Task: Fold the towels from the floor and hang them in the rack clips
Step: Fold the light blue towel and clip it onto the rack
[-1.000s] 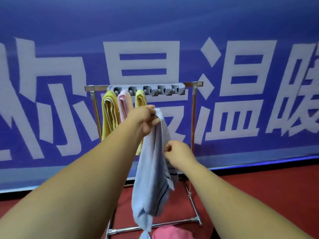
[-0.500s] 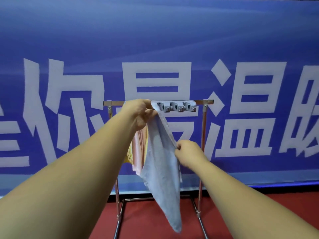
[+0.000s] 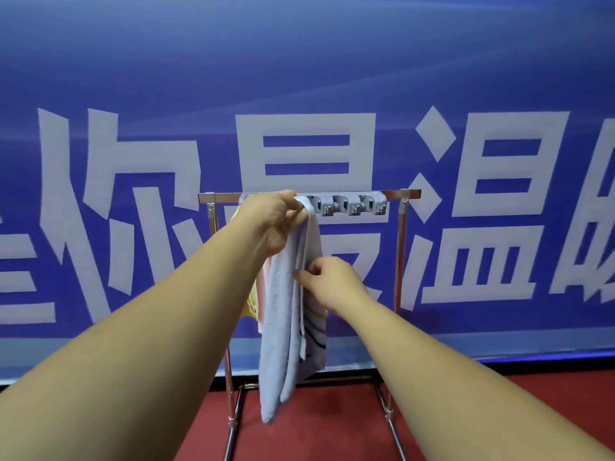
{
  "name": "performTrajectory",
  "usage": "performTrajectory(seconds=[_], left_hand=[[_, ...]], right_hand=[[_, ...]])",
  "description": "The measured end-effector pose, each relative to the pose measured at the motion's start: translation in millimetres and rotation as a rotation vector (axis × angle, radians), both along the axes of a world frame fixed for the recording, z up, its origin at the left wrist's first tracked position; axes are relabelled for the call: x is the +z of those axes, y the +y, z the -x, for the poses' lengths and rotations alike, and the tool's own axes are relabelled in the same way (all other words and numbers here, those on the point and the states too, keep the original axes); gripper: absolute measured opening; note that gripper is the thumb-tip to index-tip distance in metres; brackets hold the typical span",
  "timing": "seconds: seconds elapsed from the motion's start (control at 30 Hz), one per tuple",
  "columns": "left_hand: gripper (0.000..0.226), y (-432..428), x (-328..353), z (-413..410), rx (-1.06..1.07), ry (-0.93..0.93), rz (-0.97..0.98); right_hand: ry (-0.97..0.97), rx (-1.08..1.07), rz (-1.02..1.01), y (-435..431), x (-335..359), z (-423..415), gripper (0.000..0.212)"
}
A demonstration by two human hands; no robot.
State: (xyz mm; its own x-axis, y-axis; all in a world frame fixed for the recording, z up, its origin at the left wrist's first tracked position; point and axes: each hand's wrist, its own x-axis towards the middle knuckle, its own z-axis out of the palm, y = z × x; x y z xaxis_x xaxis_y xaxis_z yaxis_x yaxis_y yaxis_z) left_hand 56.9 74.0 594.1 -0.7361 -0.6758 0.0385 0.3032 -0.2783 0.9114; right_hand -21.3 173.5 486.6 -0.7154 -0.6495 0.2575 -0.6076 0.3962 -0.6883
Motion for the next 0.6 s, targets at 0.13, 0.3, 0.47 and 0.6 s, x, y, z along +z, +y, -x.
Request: performTrajectory(seconds=[0.13,0.3,0.47,0.6], left_hand=[[0.018,-8.2,-3.1,2.3,0.029,0.004,0.028],[0.019,-14.9,-7.2,0.3,0.047,0.018,0.082],[0.006,-44.6,-22.8,3.7,0.22,-0.274,0.469],[0.04,-62.5,-38.4,0.1,0.231,-0.821,1.107]], right_hand=[[0.052,-0.072,-0.004,-11.8,-4.9,7.9,0.034],[0.072,-0.057,0.03,-18.1,-11.3,16.4,0.029],[-0.202,0.024,0.176,-15.4,-4.4,36.1,0.024],[-0.456,0.044,0.483,-12.1,34.6,51.0,0.02]])
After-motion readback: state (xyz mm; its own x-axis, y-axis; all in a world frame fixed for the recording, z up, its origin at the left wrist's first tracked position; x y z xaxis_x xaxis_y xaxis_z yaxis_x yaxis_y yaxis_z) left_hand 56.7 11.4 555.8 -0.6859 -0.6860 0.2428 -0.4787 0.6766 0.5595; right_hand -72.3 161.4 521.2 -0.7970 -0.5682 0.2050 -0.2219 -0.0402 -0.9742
